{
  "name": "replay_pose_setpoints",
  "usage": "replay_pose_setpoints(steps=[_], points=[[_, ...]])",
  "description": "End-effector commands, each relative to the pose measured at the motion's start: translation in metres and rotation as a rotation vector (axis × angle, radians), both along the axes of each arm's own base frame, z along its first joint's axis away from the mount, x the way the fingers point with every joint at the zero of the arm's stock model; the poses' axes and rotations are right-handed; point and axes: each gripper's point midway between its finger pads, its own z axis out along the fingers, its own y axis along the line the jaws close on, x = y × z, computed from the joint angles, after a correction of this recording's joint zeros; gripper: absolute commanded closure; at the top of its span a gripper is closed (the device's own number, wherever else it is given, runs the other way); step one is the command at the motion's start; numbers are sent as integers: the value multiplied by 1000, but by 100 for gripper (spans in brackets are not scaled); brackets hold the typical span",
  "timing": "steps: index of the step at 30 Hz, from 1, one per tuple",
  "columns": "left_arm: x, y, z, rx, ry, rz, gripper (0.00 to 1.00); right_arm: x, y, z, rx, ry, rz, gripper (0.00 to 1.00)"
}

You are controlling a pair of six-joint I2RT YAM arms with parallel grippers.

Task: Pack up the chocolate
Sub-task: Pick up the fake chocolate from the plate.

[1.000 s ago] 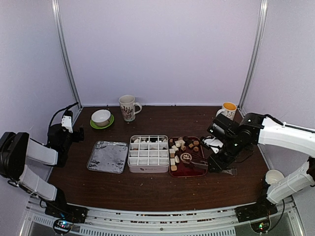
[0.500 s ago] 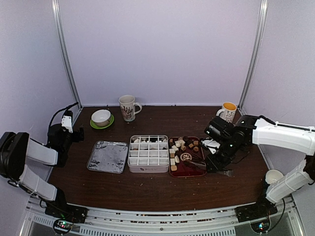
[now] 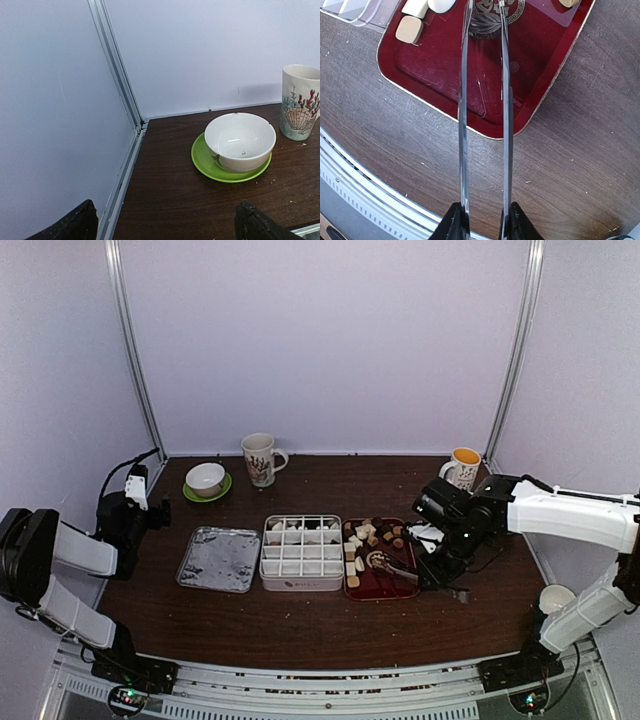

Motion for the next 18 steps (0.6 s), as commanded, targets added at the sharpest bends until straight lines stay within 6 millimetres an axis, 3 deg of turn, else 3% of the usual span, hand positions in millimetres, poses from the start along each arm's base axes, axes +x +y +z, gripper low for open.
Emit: replay_pose_setpoints(steps=[1, 12, 18], points=[[0, 2, 8, -7, -40, 3, 2, 4, 3, 16, 38, -32, -4, 72], [0, 2, 8, -7, -41, 3, 2, 16, 18, 56, 139, -123, 12, 72], [0, 2, 8, -7, -40, 3, 2, 23, 40, 77, 245, -149, 38, 73]])
